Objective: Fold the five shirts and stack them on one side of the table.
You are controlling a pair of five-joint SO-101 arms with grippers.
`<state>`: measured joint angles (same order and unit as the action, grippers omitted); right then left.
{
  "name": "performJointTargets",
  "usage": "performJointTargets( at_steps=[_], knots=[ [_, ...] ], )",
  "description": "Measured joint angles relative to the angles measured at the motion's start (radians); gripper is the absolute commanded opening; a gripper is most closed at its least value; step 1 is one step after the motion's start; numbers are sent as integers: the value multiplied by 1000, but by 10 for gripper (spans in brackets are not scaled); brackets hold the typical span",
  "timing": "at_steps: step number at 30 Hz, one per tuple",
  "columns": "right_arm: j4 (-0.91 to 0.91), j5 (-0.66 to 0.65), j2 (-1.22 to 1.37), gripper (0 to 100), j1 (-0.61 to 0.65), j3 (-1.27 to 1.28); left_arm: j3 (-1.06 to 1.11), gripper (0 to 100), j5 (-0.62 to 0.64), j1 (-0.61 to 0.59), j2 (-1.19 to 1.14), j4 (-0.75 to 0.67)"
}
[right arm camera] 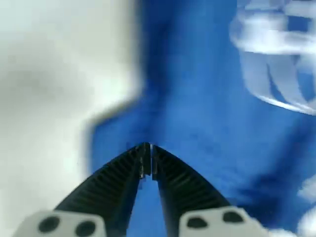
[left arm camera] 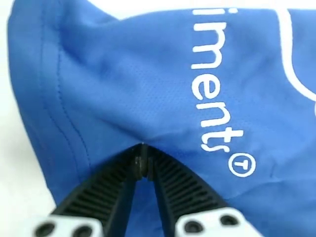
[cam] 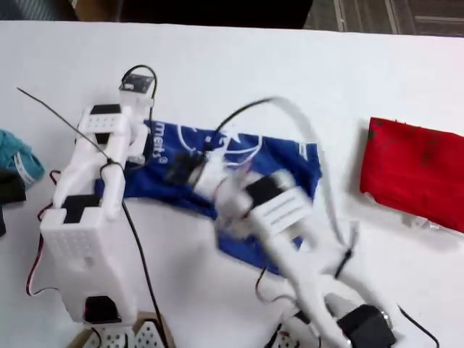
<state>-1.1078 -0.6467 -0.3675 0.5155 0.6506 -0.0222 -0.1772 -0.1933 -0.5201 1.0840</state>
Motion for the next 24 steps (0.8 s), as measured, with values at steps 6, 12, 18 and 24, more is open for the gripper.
performJointTargets(
  at_steps=[6, 12, 18, 24],
  knots=[
    [275, -5, 144, 21, -336, -41, 3, 27, 0, 0, 0, -2],
    [362, -6, 466, 21, -399, -173, 3, 27, 0, 0, 0, -2],
    [367, -9, 747, 21, -410, -410, 3, 27, 0, 0, 0, -2],
    [295, -9, 974, 21, -408, -744, 3, 27, 2, -3, 0, -2]
  ],
)
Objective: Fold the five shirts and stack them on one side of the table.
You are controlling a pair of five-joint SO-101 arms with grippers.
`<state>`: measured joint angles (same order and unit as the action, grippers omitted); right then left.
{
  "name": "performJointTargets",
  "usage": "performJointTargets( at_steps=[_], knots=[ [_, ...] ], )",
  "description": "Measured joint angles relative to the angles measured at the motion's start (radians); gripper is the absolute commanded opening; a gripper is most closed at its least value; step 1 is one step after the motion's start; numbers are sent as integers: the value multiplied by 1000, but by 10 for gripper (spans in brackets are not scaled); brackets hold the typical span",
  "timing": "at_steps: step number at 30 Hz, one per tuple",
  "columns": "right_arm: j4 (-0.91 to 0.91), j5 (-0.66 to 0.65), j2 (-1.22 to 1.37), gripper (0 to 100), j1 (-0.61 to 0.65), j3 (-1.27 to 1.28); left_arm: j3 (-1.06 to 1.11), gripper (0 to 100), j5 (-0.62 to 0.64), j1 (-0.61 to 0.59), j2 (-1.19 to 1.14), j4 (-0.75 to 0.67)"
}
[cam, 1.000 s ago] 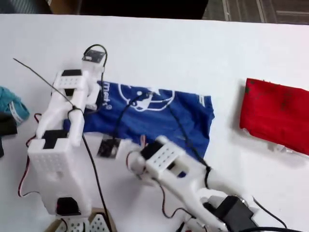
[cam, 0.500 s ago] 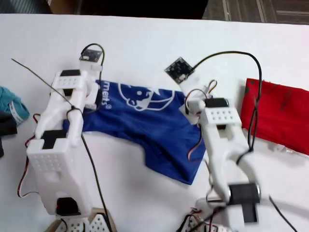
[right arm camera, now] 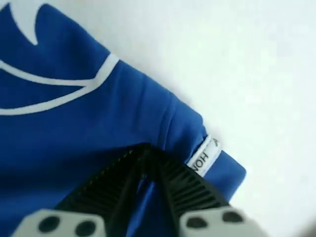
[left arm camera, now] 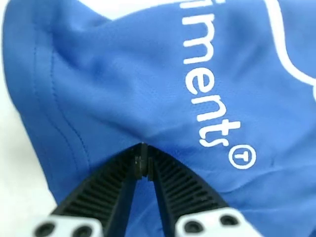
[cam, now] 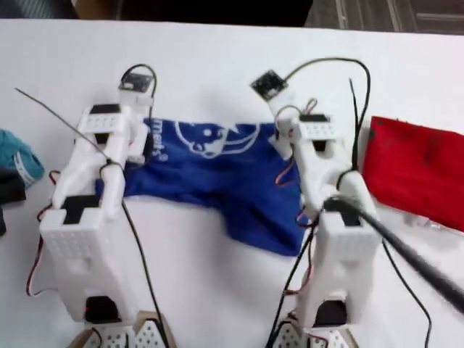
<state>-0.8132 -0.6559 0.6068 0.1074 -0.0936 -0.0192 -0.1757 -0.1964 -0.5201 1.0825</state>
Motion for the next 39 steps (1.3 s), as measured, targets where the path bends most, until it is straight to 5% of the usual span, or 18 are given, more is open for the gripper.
performJointTargets(
  at_steps=[15, 21, 30, 39],
  knots=[
    [-571, 2, 364, 22, 5, -942, 0, 27, 106, -25, 0, -12],
    [-855, 2, 362, 142, 83, -1229, 0, 27, 106, -25, 0, -12],
    [-896, -5, 325, 62, 210, -1043, 0, 27, 107, -25, 0, -14],
    [-876, -5, -167, 88, 338, -391, 0, 27, 107, -25, 0, -14]
  ],
)
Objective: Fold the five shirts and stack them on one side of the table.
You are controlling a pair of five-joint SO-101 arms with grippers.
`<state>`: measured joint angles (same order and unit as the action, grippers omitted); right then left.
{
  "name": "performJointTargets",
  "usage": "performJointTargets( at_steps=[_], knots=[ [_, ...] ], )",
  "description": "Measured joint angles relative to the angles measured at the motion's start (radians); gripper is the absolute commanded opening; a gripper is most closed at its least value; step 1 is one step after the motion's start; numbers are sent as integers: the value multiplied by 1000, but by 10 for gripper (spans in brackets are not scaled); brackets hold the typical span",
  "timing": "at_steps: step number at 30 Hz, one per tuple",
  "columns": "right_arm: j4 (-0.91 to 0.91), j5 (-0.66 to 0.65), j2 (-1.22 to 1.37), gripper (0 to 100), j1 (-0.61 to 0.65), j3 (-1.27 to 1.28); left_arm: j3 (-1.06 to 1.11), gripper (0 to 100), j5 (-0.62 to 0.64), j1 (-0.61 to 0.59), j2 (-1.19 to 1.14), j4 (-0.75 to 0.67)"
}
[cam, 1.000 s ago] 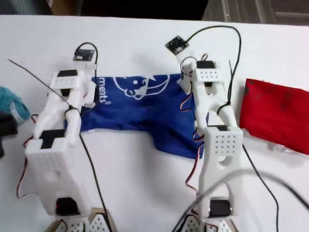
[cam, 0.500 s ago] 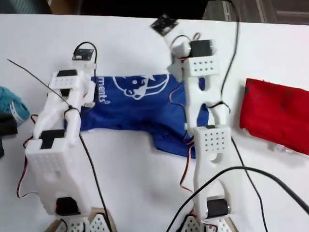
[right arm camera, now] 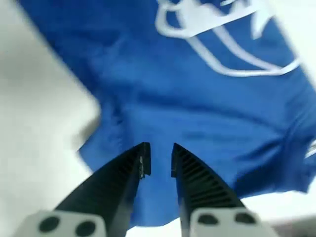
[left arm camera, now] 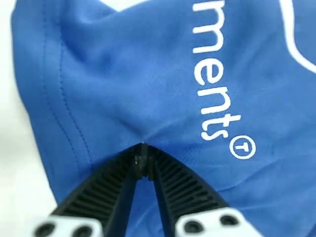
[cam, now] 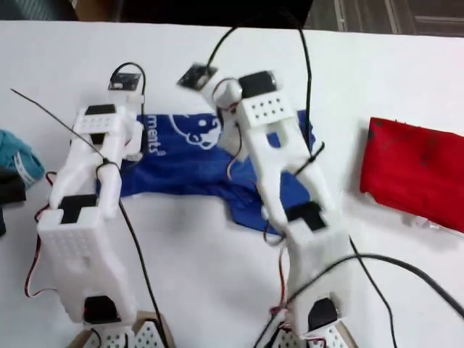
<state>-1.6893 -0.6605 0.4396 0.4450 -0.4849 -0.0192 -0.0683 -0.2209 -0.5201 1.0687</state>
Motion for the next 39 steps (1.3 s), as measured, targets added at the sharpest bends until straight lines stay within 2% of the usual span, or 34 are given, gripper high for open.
performJointTargets(
  at_steps=[8, 14, 25, 39],
  knots=[
    [215, 0, -425, 87, 120, 660, 0, 27, 0, 0, 0, 0],
    [400, 0, -491, 91, 127, 948, 0, 27, 0, 0, 0, 0],
    [562, 0, -482, 91, 52, 1007, 0, 27, 0, 0, 0, 0],
    [594, 0, -354, 91, 54, 980, 0, 27, 0, 0, 0, 0]
  ],
)
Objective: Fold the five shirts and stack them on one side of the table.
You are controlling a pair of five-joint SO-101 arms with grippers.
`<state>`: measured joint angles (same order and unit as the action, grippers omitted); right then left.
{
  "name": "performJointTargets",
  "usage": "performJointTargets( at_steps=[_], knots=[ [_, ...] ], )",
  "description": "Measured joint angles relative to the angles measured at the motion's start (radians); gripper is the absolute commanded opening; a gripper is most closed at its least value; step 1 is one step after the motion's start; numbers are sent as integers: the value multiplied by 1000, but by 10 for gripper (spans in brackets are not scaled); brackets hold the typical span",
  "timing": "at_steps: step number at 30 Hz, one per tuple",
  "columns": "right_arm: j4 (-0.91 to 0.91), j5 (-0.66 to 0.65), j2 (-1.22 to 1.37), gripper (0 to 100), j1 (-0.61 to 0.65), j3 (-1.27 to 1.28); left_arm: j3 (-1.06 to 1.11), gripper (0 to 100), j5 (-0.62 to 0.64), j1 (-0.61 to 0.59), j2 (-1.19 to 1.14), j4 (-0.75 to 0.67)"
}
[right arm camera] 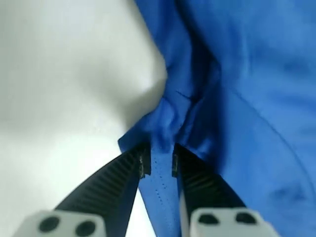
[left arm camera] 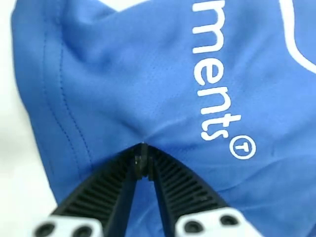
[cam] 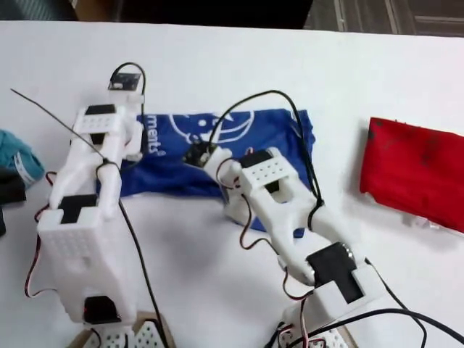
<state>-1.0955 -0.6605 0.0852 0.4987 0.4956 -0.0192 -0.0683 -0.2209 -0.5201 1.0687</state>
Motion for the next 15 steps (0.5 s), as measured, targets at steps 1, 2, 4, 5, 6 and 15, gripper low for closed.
performJointTargets(
  at_steps=[1, 2, 4, 5, 6, 15],
  knots=[
    [5, 0, 0, 91, 0, 0, 0, 27, 0, 0, 0, 0],
    [5, 0, 0, 91, -3, 0, 0, 27, 0, 0, 0, 0],
    [5, 0, 0, 91, -6, 0, 0, 27, 0, 0, 0, 0],
    [5, 0, 0, 91, -6, 0, 0, 27, 0, 0, 0, 0],
    [5, 0, 0, 91, -6, -2, 0, 27, 0, 0, 0, 0],
    [64, -31, 29, 87, -25, -34, 0, 27, 0, 0, 0, 0]
  ],
)
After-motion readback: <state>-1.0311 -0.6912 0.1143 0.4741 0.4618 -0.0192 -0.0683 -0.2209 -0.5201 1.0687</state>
